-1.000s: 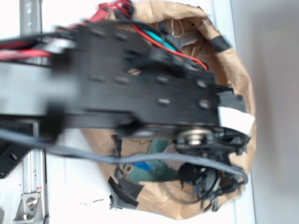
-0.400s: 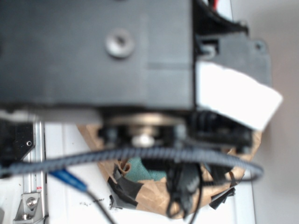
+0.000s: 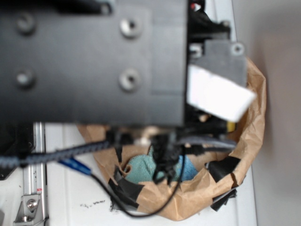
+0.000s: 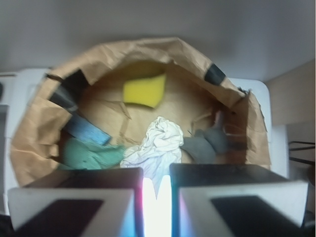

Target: Grab the white paper.

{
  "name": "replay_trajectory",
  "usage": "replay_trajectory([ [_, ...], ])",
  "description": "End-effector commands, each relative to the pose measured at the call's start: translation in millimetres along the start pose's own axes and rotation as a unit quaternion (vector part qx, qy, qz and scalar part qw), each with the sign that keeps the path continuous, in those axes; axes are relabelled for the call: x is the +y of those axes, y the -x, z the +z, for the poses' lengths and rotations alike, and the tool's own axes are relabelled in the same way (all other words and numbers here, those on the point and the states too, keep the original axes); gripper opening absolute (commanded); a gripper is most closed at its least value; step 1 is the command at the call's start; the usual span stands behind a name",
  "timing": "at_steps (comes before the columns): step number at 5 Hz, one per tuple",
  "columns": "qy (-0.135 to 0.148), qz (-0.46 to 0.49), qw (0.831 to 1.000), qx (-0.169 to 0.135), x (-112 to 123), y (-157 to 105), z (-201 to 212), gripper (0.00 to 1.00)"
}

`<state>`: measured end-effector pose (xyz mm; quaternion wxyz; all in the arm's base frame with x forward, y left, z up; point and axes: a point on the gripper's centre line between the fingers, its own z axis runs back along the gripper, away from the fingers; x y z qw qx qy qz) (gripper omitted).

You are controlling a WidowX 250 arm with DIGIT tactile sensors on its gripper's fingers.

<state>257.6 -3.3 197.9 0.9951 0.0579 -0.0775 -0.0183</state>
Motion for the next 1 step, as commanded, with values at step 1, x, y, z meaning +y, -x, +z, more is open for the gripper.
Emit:
replay_trajectory([
  [1,-0.007,0.003,1.0,-0.027,-4.0,6.2,12.2,0.0],
])
